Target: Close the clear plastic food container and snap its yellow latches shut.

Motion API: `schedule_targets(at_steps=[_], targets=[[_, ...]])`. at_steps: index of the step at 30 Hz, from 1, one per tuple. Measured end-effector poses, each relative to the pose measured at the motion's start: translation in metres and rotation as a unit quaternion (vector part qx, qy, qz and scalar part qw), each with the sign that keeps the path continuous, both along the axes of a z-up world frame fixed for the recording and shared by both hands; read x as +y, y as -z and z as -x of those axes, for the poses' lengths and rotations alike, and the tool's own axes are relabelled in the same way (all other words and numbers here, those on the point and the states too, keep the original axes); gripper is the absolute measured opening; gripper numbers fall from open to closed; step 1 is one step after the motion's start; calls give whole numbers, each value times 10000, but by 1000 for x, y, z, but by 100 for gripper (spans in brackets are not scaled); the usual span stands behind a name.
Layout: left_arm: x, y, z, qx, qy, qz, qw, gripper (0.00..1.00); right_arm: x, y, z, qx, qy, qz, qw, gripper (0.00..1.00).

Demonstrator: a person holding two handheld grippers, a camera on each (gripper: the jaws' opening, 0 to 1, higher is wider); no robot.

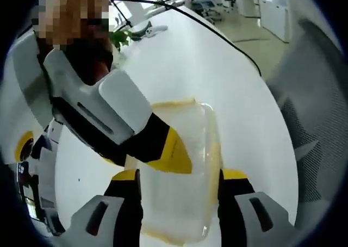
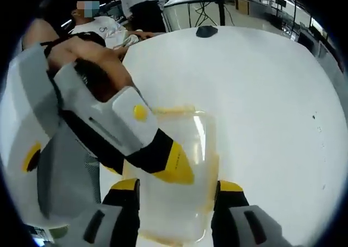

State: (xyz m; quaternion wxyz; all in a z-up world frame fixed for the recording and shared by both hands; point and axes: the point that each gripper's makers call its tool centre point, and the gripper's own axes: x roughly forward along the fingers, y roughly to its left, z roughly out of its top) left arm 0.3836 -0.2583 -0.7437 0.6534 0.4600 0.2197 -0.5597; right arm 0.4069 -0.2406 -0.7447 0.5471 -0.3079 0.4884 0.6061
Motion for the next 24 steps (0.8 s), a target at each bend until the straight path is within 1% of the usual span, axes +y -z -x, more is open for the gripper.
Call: schedule_targets(at_steps=[2, 4, 8, 12, 14, 15, 16, 17, 18, 19, 21, 24], targets=[[1, -1, 0, -20, 6, -1, 10000, 52, -1, 0, 0, -22, -55, -29, 10000, 52], [2, -2, 0, 90, 57, 108, 9999, 53, -1, -1, 0, -29, -26, -68, 10000, 52], [3, -4, 1, 210, 150, 209, 9994, 54, -3, -2, -1, -8, 45, -183, 9998, 54], [1, -3, 5, 50, 264, 54, 9996, 53, -3, -4, -1, -90, 128, -284, 9995, 54], [1, -4, 5, 48, 275, 66, 9996, 51, -6, -5, -1, -191, 76, -294, 9994, 53], [1, -5, 6, 91, 277, 104, 9995, 50, -9, -5, -3, -251, 73, -264, 9993, 54], [1, -7, 6, 209, 152, 167, 9995, 49, -11, -6, -5, -348, 76, -262, 9990, 55], [2, -8, 6, 296, 76, 210, 9993, 49, -14, -7, -5, -359, 77, -249, 9990, 56], [-1, -11, 8, 405, 41, 389, 9984, 48, -16, -9, -4, -346, 91, -253, 9990, 58], [-1, -12, 8, 420, 29, 403, 9983, 47, -17, -11, -4, -341, 113, -286, 9989, 58], [2, -16, 5, 337, 37, 369, 9987, 49, -18, -14, -4, -389, 173, -355, 9985, 59], [5, -21, 2, 470, -28, 450, 9979, 52, -18, -19, -1, -451, 204, -420, 9979, 61]])
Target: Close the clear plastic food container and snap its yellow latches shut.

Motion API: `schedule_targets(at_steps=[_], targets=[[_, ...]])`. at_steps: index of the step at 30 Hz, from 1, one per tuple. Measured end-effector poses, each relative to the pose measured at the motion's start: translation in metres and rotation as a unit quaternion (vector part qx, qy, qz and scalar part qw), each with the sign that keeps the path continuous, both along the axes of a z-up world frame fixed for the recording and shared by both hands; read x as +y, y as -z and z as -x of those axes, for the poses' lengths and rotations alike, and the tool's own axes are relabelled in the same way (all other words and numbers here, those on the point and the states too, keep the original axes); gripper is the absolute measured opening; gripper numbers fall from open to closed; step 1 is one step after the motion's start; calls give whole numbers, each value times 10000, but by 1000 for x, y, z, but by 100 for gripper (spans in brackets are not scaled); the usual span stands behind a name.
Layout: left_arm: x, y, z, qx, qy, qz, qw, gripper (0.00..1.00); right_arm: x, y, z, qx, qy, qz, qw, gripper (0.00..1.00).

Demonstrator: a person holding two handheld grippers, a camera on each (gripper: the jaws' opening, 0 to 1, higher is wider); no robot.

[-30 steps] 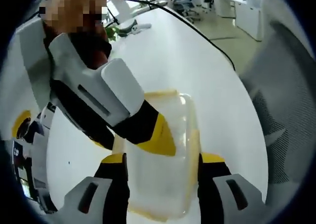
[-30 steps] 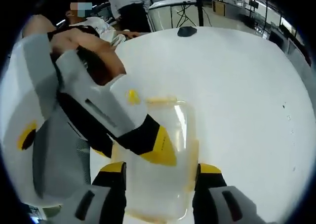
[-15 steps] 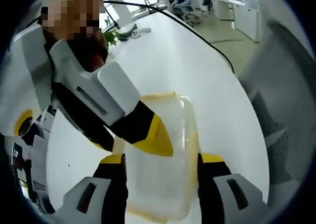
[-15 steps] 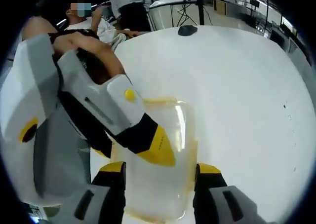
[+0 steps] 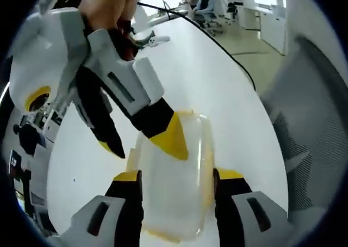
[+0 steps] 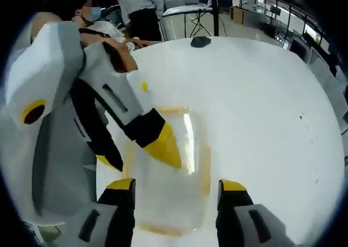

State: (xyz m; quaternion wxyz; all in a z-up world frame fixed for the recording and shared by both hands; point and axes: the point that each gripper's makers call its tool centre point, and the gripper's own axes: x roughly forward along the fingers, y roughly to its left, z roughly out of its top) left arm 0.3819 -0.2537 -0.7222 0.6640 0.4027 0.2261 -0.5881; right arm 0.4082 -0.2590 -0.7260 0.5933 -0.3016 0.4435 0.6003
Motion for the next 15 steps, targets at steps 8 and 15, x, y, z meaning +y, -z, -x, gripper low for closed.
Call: schedule_targets(at_steps=[8, 15], targets=[[19, -7, -15, 568, -132, -96, 9983, 63, -1, -9, 11, -189, 117, -274, 9994, 71], [33, -8, -24, 733, 108, -328, 9967, 68, -16, -1, 25, -330, 77, -148, 9993, 73]])
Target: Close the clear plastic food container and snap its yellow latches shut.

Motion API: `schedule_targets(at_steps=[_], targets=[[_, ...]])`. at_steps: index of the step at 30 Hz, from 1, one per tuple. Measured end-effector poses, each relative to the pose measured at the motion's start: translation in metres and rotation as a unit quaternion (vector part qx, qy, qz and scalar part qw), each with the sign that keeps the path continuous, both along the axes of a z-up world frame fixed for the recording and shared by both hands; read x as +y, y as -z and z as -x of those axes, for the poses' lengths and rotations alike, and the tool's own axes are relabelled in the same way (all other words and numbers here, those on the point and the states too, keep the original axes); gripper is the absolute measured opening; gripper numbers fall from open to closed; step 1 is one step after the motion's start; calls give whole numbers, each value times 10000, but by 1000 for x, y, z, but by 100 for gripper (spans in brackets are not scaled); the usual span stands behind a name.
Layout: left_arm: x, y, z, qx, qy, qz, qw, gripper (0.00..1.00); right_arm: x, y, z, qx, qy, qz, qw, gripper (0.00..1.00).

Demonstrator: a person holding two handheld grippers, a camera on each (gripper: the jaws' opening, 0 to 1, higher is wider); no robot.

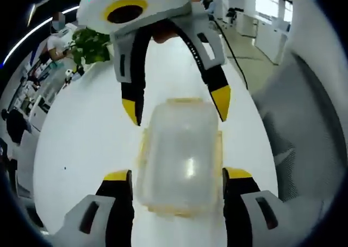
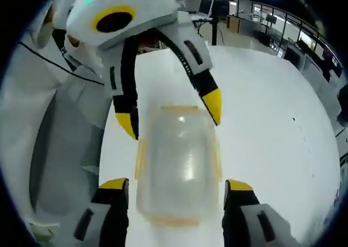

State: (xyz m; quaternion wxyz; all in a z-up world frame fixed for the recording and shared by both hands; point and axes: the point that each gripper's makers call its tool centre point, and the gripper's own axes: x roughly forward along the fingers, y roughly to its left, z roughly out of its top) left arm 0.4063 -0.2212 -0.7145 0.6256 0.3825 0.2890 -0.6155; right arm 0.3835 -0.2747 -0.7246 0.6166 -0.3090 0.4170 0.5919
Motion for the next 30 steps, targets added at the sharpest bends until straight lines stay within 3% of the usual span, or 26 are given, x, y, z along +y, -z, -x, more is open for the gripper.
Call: schedule_targets(at_steps=[4, 6, 10, 14, 19, 24, 30], targets=[[2, 5, 0, 147, 93, -64, 9998, 76, -4, 4, 5, -19, 87, -7, 10000, 79], [3, 10, 4, 251, 214, -194, 9993, 74, -6, 8, 3, -168, 125, 48, 9998, 82], [5, 24, 1, 160, 406, -482, 9979, 77, -5, 15, 2, -352, 156, 21, 9993, 89], [5, 32, 2, 266, 450, -560, 9971, 79, -4, 20, 3, -409, 195, 6, 9990, 94], [6, 40, 2, 293, 442, -649, 9965, 79, -6, 29, 1, -482, 176, 161, 9986, 90], [7, 42, 2, 252, 404, -663, 9967, 77, -6, 30, -2, -564, 111, 193, 9982, 74], [10, 41, 7, 326, 250, -508, 9979, 77, -3, 30, 0, -506, -89, 174, 9985, 73]])
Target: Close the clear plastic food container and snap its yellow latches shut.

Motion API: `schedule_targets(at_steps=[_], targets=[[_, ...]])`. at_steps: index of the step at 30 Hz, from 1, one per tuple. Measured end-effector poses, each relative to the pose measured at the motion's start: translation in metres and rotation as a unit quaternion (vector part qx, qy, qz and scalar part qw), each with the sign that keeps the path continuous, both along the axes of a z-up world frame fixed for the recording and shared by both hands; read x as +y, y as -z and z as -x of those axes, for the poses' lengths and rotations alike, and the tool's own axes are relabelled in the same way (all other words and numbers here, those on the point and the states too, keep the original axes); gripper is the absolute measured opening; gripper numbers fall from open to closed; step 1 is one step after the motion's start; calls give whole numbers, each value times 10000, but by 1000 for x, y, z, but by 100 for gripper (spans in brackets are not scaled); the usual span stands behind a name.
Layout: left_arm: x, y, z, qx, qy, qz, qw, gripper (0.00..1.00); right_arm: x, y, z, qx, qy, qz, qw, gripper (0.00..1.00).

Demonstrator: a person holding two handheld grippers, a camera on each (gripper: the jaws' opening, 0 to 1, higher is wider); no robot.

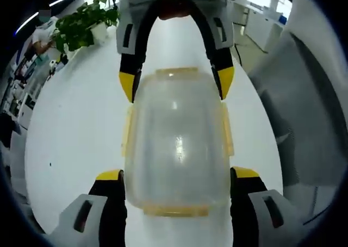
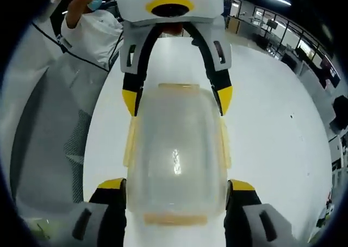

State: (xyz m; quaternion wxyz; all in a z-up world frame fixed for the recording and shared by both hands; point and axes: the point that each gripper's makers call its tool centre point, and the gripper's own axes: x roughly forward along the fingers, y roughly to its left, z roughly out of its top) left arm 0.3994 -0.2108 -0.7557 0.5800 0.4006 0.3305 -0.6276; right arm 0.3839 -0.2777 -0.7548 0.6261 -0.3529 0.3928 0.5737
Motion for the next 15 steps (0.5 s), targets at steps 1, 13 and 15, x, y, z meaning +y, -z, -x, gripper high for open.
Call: schedule_targets(at_steps=[1, 13, 15], targets=[[1, 0, 1, 1, -18, 5, 10000, 77, 1, 0, 0, -1, -31, 8, 10000, 73], [40, 1, 1, 4, -326, -47, 9995, 77, 39, 0, -3, -49, -364, -106, 9993, 73], [50, 1, 1, -13, -345, -97, 9994, 77, 50, 0, -4, -46, -404, -123, 9991, 73]])
